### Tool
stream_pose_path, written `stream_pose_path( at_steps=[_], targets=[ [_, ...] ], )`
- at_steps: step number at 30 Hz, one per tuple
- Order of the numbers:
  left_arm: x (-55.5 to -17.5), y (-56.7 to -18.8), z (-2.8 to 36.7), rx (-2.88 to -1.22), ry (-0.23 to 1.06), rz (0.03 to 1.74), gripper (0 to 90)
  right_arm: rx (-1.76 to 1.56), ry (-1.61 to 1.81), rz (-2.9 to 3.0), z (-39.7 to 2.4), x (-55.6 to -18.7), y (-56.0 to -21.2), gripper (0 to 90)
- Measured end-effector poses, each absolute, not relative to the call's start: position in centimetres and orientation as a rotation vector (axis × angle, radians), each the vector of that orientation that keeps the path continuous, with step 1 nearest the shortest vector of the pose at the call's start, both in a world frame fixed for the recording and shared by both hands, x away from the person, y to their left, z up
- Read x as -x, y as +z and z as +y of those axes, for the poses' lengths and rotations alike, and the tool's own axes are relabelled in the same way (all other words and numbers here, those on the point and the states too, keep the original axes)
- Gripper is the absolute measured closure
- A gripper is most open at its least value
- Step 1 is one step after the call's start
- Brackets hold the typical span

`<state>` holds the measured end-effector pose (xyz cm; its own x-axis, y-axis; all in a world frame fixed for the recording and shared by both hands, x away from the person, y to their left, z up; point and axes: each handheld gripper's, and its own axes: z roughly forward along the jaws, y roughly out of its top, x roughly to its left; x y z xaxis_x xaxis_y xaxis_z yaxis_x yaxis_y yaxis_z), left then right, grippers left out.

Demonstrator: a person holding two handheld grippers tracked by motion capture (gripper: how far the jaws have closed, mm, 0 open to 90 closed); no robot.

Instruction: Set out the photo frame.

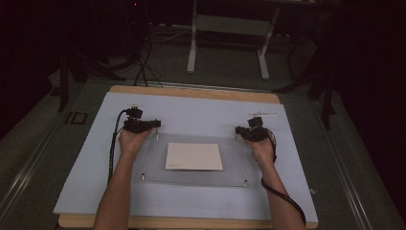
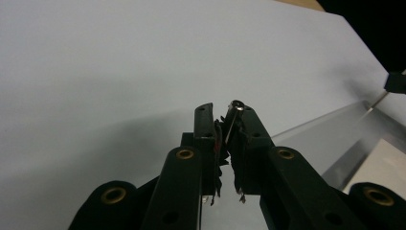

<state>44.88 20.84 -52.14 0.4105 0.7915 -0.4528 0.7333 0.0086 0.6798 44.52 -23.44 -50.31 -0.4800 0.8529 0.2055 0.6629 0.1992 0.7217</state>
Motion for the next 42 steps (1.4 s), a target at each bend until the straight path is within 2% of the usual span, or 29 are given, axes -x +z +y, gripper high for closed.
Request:
stream_pose_path(
  at_steps=[2,3,6,11,18,19,22,42],
  targets=[
    [-45.1,-52.1,20.7,-1.73,0.078,1.359,81.7,-1.447,1.143,2.233,-23.4,-44.5,-50.3,84.0],
    [-45.1,-52.1,20.7,-1.721,0.073,1.369,81.8,-1.457,1.114,2.202,-23.3,-44.2,-50.0,78.8],
    [-45.2,-52.2,20.5,-1.707,0.073,1.39,81.9,-1.458,1.114,2.191,-23.5,-43.7,-49.5,71.8],
    [-45.3,-52.2,20.4,-1.706,0.078,1.394,81.9,-1.383,1.13,2.201,-23.8,-42.2,-48.0,66.8],
    [-45.3,-52.2,20.2,-1.693,0.08,1.421,81.9,-1.306,1.222,2.319,-23.2,-40.9,-46.5,71.7],
    [-45.4,-52.2,20.3,-1.692,0.075,1.422,81.9,-1.297,1.226,2.325,-23.0,-40.6,-46.4,74.1],
    [-45.4,-52.3,20.2,-1.685,0.072,1.429,81.9,-1.268,1.242,2.328,-22.5,-39.7,-45.8,89.8],
    [-45.7,-52.3,20.0,-1.669,0.064,1.465,81.8,-0.931,1.205,2.502,-19.4,-32.7,-42.4,90.0]
  ],
)
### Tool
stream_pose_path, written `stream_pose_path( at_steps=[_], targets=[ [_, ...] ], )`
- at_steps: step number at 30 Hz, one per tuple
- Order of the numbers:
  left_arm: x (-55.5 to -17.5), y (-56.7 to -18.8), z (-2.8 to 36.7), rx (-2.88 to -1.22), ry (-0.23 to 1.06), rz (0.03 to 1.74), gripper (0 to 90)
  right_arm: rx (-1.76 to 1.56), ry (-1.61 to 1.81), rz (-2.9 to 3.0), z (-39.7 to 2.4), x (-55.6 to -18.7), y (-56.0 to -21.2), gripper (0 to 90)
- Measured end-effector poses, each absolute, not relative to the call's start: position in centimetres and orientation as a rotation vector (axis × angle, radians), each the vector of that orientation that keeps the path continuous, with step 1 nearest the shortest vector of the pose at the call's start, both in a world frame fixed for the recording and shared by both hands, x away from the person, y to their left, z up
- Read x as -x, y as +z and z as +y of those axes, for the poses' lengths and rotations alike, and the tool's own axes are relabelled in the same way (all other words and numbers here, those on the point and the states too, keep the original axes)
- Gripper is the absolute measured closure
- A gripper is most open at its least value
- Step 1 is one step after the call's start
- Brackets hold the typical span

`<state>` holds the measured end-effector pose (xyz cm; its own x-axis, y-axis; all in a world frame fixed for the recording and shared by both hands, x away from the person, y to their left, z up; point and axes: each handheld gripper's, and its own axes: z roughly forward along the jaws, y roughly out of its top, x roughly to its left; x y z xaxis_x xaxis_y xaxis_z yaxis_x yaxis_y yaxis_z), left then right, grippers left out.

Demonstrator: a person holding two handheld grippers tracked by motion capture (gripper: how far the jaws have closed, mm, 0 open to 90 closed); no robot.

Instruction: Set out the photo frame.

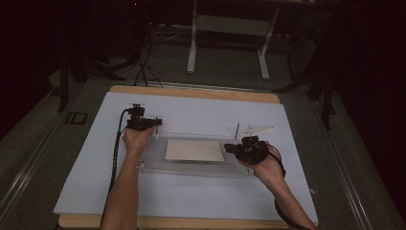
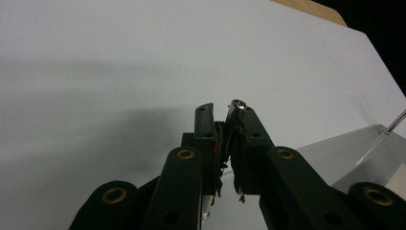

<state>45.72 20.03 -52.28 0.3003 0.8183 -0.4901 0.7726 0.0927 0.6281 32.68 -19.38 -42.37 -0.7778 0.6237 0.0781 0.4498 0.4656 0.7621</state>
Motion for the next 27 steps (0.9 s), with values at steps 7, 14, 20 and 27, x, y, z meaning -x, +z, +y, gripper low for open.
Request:
stream_pose_path(
  at_steps=[7,14,20,27],
  targets=[
    [-45.8,-52.3,19.9,-1.658,0.063,1.476,81.9,-0.809,1.238,2.528,-18.0,-29.7,-41.4,90.0],
    [-45.8,-52.4,19.9,-1.656,0.064,1.478,81.9,-0.747,1.261,2.555,-16.8,-28.0,-41.5,90.0],
    [-45.8,-52.3,19.9,-1.66,0.063,1.474,81.8,-0.727,1.331,2.544,-16.4,-26.2,-42.0,90.0],
    [-45.9,-52.3,19.9,-1.658,0.057,1.481,81.7,-0.708,1.32,2.567,-15.9,-24.8,-43.3,90.0]
  ],
)
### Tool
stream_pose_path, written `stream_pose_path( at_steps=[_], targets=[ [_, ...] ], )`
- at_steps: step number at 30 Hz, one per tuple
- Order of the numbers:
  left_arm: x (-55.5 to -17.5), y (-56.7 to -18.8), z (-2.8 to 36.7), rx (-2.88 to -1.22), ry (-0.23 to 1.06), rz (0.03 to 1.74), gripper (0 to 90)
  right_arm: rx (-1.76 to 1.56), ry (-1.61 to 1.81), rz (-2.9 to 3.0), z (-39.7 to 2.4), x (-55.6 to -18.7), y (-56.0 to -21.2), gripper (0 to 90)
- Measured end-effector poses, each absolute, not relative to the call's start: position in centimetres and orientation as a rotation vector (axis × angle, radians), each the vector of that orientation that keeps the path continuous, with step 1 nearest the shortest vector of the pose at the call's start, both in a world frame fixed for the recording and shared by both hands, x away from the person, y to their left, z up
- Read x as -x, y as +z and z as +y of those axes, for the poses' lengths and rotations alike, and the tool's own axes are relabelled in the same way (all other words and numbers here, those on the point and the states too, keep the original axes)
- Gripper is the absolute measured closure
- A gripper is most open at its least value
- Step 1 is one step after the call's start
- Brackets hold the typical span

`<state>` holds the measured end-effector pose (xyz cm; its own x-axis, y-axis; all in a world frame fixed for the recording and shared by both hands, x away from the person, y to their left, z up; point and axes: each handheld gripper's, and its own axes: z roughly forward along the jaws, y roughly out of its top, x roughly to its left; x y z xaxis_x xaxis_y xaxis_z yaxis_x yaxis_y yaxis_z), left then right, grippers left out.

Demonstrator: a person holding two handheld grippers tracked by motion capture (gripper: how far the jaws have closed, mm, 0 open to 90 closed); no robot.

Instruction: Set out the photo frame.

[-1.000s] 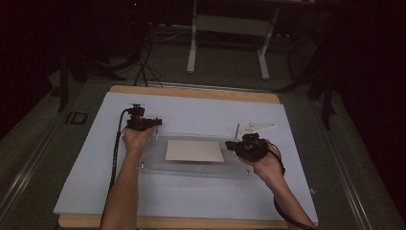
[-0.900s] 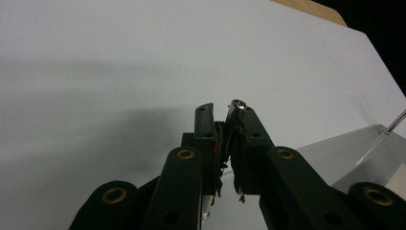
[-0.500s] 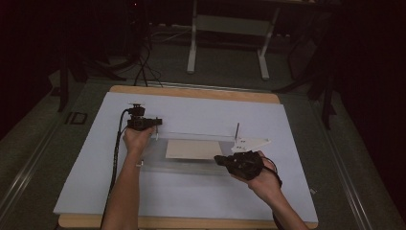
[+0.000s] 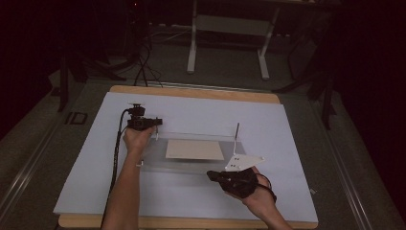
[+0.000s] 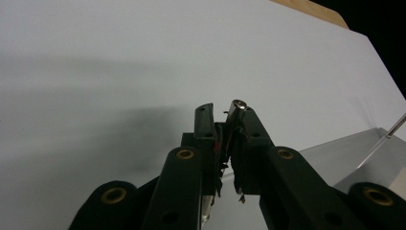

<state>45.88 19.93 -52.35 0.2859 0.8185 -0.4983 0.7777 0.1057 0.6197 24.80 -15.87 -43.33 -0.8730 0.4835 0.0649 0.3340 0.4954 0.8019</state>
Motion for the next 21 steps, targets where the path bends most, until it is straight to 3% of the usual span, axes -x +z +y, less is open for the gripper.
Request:
stream_pose_path(
  at_steps=[21],
  targets=[
    [-46.0,-52.4,20.1,-1.644,0.024,1.485,80.7,-0.785,1.246,2.455,-14.8,-25.0,-45.9,90.0]
  ],
)
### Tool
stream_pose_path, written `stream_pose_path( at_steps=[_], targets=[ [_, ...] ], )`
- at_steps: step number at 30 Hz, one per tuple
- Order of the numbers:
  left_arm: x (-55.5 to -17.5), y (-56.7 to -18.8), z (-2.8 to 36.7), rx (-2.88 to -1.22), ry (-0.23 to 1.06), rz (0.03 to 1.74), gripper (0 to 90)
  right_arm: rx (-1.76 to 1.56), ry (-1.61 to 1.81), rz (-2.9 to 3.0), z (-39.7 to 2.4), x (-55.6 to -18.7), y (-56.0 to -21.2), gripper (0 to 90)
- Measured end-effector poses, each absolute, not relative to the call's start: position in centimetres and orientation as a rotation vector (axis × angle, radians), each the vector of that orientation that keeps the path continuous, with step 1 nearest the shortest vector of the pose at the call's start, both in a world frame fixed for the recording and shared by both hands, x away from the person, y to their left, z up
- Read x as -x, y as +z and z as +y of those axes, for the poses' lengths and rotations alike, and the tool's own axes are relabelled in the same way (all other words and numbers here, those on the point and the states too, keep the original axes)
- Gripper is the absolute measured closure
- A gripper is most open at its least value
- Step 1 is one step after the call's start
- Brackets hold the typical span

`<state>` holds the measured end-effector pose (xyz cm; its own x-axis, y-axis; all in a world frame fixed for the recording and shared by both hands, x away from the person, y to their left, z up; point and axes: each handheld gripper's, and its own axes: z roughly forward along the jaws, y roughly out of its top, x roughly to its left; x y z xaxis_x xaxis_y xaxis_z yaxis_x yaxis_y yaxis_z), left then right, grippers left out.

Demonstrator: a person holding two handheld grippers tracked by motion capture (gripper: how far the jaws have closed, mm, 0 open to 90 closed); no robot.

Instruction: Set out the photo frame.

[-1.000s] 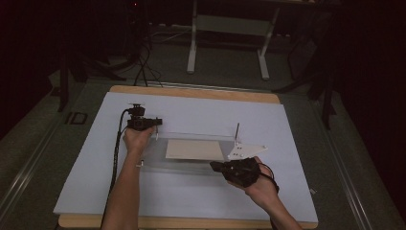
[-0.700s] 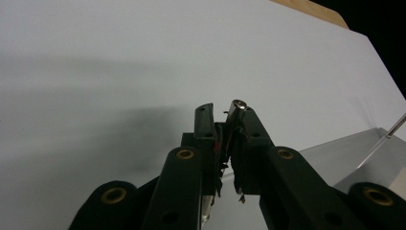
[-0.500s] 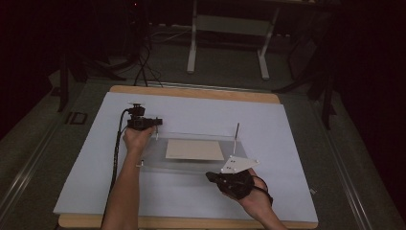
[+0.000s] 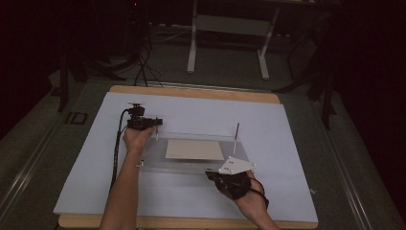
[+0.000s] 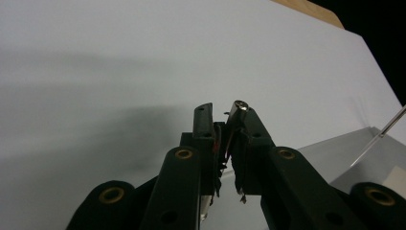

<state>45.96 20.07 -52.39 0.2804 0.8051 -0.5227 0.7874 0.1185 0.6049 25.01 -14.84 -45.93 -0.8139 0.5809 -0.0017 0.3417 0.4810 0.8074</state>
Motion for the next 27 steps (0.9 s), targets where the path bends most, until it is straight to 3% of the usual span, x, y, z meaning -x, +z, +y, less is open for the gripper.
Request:
stream_pose_path(
  at_steps=[11,19,27],
  targets=[
    [-45.84,-52.48,20.19,-1.649,0.032,1.452,77.9,-0.8,1.265,2.44,-14.88,-25.14,-45.76,90.0],
    [-45.73,-52.48,19.91,-1.687,0.055,1.438,67.3,-0.808,1.275,2.438,-14.9,-25.26,-45.6,90.0],
    [-45.09,-52.03,20.4,-1.753,0.107,1.378,63.9,-0.818,1.285,2.436,-14.93,-25.39,-45.43,90.0]
  ],
)
